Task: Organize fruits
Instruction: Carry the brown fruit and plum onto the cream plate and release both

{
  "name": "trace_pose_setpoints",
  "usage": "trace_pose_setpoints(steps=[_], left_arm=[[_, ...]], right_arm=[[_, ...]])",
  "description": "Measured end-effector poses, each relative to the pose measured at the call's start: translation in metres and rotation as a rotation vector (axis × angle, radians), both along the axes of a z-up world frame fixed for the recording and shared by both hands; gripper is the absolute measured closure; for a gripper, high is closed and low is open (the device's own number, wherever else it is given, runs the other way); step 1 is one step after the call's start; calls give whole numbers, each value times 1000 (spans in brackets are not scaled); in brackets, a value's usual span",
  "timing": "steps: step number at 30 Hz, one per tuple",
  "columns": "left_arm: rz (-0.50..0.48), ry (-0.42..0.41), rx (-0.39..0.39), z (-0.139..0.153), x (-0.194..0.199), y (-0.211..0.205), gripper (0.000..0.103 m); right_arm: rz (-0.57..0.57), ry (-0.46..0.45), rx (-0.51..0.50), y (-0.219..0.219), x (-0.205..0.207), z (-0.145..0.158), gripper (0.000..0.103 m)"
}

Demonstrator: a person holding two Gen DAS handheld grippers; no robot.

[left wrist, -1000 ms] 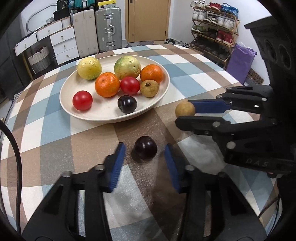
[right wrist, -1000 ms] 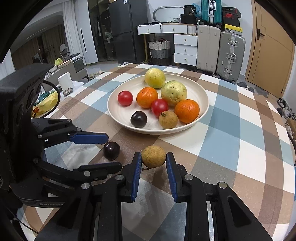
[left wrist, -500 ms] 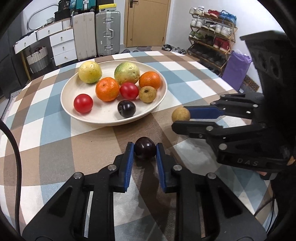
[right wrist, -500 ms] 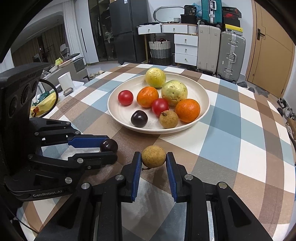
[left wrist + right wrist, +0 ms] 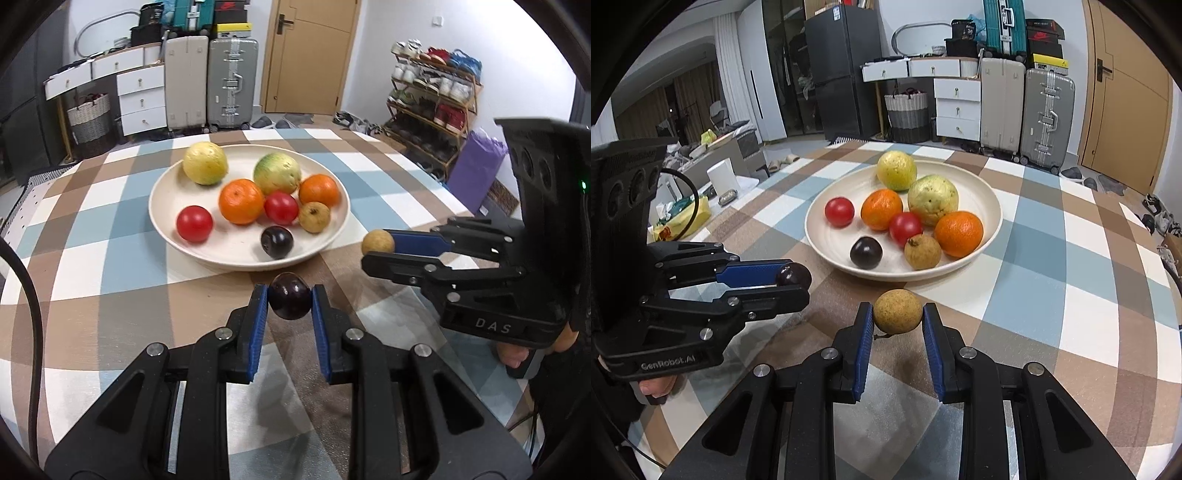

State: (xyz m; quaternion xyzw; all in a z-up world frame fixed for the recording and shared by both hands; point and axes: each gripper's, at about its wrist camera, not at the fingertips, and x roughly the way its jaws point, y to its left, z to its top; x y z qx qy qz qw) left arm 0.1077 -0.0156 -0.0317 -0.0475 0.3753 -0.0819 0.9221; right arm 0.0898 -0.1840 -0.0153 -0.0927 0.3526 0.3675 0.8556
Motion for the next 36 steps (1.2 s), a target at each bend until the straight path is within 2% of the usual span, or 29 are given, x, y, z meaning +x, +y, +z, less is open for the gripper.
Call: trace_pose_setpoints(steps=[8, 16, 26, 29, 36], left_arm=[[33, -30, -5, 5, -2, 9, 82], [71, -46, -20, 10, 2, 19, 82], [136, -63, -14, 14, 19, 34, 82], [142, -61, -31, 13, 25, 38, 82], [142, -60, -15, 11, 38, 36, 82]], right_arm=[[-20, 0, 40, -1, 2, 1, 75], [-52, -19, 63, 3, 6, 15, 75], [-67, 4, 97, 11, 19, 19, 75], [-73, 4, 99, 14, 23, 20, 75], [-68, -2, 123, 20, 30, 22, 75]])
